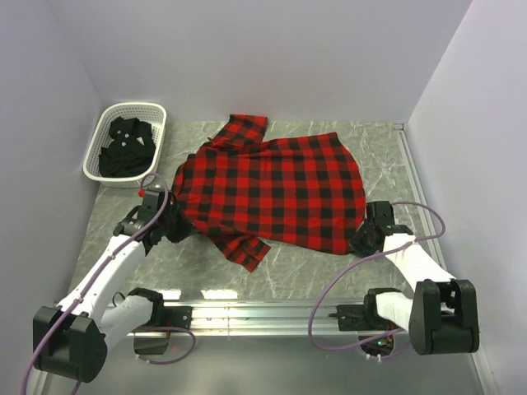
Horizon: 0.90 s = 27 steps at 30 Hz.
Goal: Fold and stack the long sleeve shirts
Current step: Fold the shirt
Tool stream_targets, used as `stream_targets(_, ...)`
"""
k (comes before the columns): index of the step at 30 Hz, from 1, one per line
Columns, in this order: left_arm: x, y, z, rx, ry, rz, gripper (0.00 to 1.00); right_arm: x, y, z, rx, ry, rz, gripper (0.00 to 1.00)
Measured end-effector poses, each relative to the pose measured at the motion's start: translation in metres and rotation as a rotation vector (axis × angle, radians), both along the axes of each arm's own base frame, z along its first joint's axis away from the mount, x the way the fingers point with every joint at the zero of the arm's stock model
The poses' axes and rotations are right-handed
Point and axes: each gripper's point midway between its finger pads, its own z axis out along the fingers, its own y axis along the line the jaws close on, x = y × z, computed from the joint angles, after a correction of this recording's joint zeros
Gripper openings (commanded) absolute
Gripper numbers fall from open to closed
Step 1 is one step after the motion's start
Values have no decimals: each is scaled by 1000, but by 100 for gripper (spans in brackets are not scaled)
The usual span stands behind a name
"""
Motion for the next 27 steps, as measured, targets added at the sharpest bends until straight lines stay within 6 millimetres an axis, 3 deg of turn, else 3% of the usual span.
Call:
stream_targets(4, -3, 1, 0, 7, 7, -3, 0, 0, 0, 0, -5, 2, 2, 0)
stream_targets(12, -9, 5, 6, 27, 21, -2, 0, -4, -5, 18, -33, -6, 5, 0)
stream_targets(21, 1, 9, 28, 63, -21, -4, 2, 31, -7, 77, -55, -127, 24, 0)
stream_targets(27, 27, 9, 37, 100, -44, -10, 5, 52, -10, 85, -77, -108, 44, 0)
